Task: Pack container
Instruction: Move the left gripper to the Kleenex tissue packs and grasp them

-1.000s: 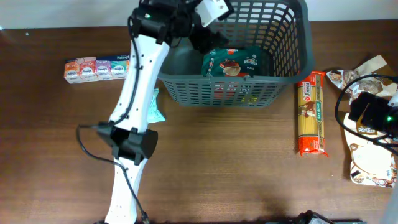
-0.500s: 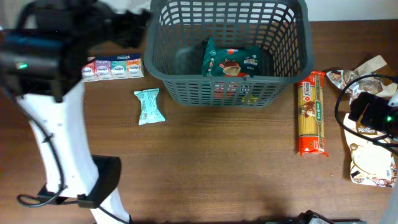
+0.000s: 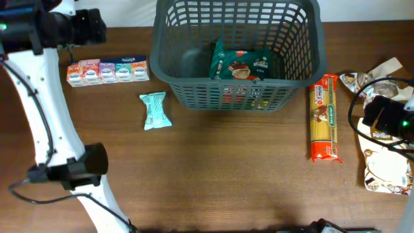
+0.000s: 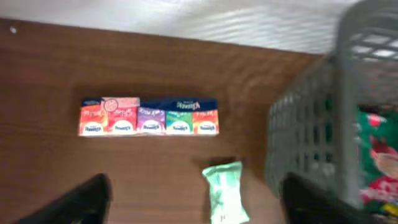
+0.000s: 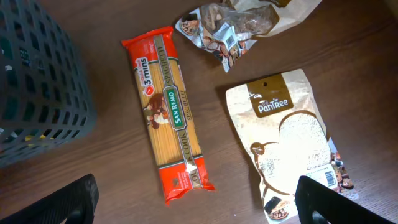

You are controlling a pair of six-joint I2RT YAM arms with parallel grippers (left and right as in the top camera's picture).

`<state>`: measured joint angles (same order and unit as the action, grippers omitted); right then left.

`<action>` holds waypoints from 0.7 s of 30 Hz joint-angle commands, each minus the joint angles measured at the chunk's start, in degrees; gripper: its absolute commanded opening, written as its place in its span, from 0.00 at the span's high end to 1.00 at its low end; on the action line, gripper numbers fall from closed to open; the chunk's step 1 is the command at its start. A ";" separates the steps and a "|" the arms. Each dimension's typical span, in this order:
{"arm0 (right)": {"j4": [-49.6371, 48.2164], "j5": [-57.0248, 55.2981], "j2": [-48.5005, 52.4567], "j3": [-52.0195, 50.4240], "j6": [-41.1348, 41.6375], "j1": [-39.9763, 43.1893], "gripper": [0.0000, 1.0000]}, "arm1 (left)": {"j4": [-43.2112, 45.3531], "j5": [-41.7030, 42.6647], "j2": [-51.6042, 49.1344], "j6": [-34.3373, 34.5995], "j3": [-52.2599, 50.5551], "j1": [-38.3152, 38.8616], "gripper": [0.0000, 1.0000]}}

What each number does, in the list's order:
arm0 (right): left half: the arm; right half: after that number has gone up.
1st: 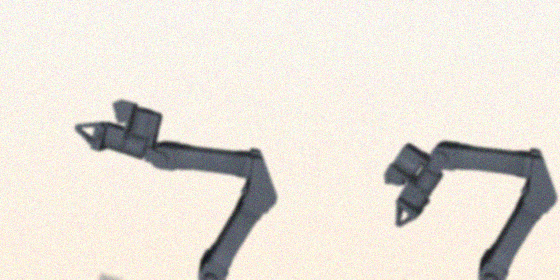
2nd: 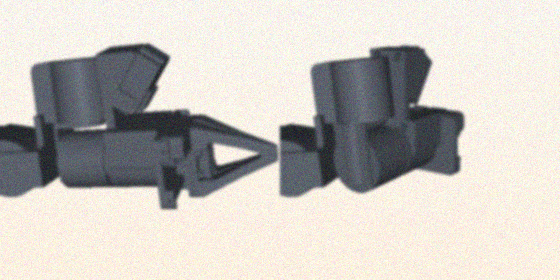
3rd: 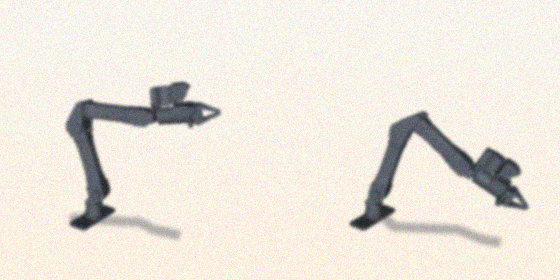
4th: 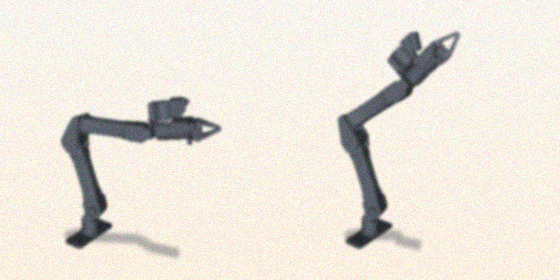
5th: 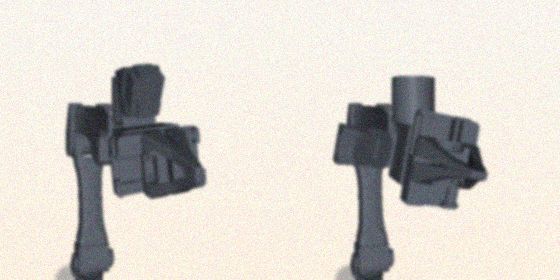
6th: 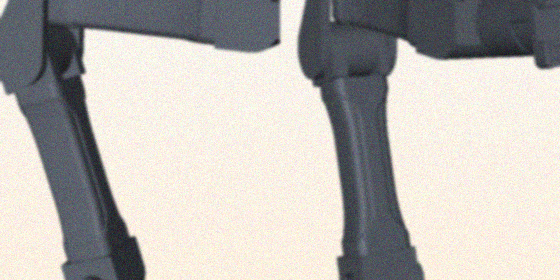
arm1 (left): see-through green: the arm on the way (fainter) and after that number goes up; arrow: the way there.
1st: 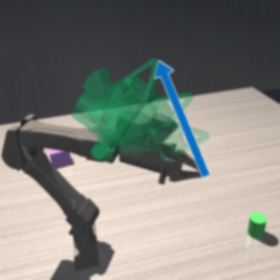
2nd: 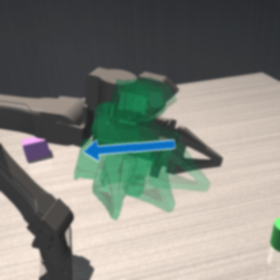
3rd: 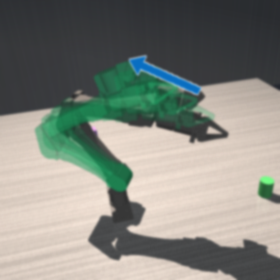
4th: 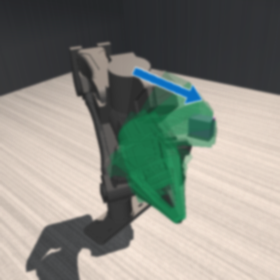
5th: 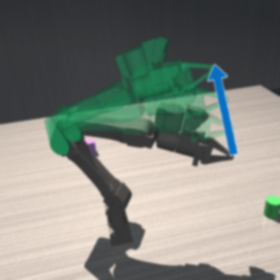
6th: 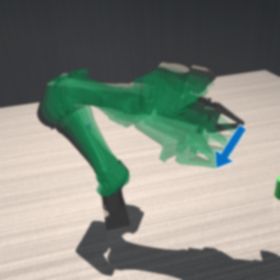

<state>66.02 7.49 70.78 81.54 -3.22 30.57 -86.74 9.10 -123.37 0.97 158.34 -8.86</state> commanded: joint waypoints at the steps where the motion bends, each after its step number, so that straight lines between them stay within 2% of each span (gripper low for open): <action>1: 0.02 -0.68 0.09 0.87 0.07 0.26 0.01 | 1.07 3.19 -2.40 2.21 -1.25 -0.31 0.01; 5: 0.02 -0.68 0.09 0.87 0.07 0.26 0.01 | 3.02 2.14 -4.70 3.08 -1.60 -0.31 0.02; 7: 0.04 -0.66 0.09 0.87 0.07 0.26 0.01 | 3.43 -1.46 -6.16 13.99 -1.66 -0.33 0.18; 8: 0.04 -0.66 0.09 0.87 0.07 0.26 0.01 | 2.82 -4.15 -7.10 22.18 -1.66 -0.33 0.18; 11: 0.02 -0.68 0.09 0.87 0.07 0.26 0.01 | 0.55 -10.49 -9.99 41.81 -1.68 -0.31 0.16; 12: 0.02 -0.68 0.09 0.87 0.07 0.26 0.01 | 0.11 -11.56 -10.99 47.25 -1.68 -0.31 0.13; 14: 0.02 -0.66 0.09 0.87 0.07 0.26 0.01 | 0.17 -12.00 -12.94 54.88 -1.68 -0.24 0.00; 15: 0.04 -0.68 0.09 0.87 0.07 0.26 0.01 | 0.17 -12.39 -14.12 58.36 -1.68 -0.17 0.01; 17: 0.02 -0.66 0.09 0.87 0.07 0.26 0.01 | 0.35 -12.44 -16.35 62.97 -1.68 -0.07 0.01; 21: 0.02 -0.68 0.09 0.87 0.07 0.26 0.01 | 1.79 -12.63 -21.14 65.88 -1.68 -0.04 0.01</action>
<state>66.02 7.49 70.78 81.54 -3.22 30.57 -85.58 -1.45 -141.16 57.45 156.90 -9.02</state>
